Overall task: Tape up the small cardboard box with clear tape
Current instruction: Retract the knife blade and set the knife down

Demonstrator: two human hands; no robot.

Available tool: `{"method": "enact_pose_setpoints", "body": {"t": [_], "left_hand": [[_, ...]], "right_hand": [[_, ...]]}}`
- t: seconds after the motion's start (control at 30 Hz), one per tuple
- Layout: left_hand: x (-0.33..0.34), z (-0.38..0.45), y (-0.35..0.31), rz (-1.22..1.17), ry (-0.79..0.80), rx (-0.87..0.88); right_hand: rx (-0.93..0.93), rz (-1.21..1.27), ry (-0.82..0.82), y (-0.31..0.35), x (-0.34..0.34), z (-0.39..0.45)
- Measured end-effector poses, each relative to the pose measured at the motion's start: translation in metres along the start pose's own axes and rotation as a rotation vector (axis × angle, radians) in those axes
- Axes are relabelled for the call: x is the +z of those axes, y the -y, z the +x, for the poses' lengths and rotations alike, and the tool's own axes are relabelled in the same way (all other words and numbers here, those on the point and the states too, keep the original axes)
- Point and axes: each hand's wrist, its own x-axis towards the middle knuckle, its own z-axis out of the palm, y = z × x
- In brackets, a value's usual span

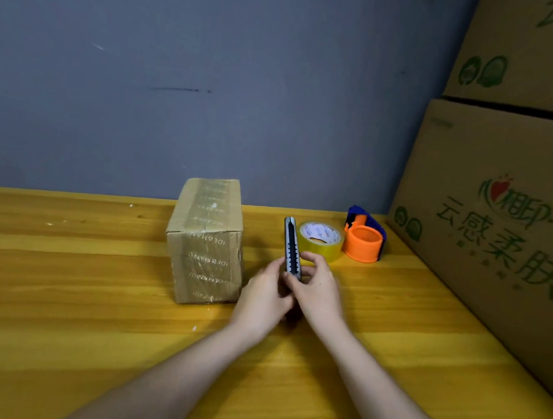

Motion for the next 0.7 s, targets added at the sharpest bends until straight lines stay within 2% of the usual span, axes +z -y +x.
{"method": "enact_pose_setpoints", "body": {"t": [0.07, 0.23, 0.43, 0.7], "left_hand": [[0.0, 0.005, -0.007, 0.062, -0.055, -0.007], [-0.003, 0.014, -0.023, 0.013, -0.117, -0.131], [0.001, 0.034, -0.023, 0.016, -0.068, -0.229], [0.007, 0.054, -0.011, 0.232, -0.004, -0.269]], "right_hand": [[0.031, -0.021, 0.009, 0.009, 0.0, 0.006], [0.11, -0.128, 0.086, 0.023, 0.003, 0.03], [0.172, -0.194, 0.201, 0.021, 0.004, 0.052], [0.239, -0.204, 0.199, 0.012, 0.016, 0.065]]}}
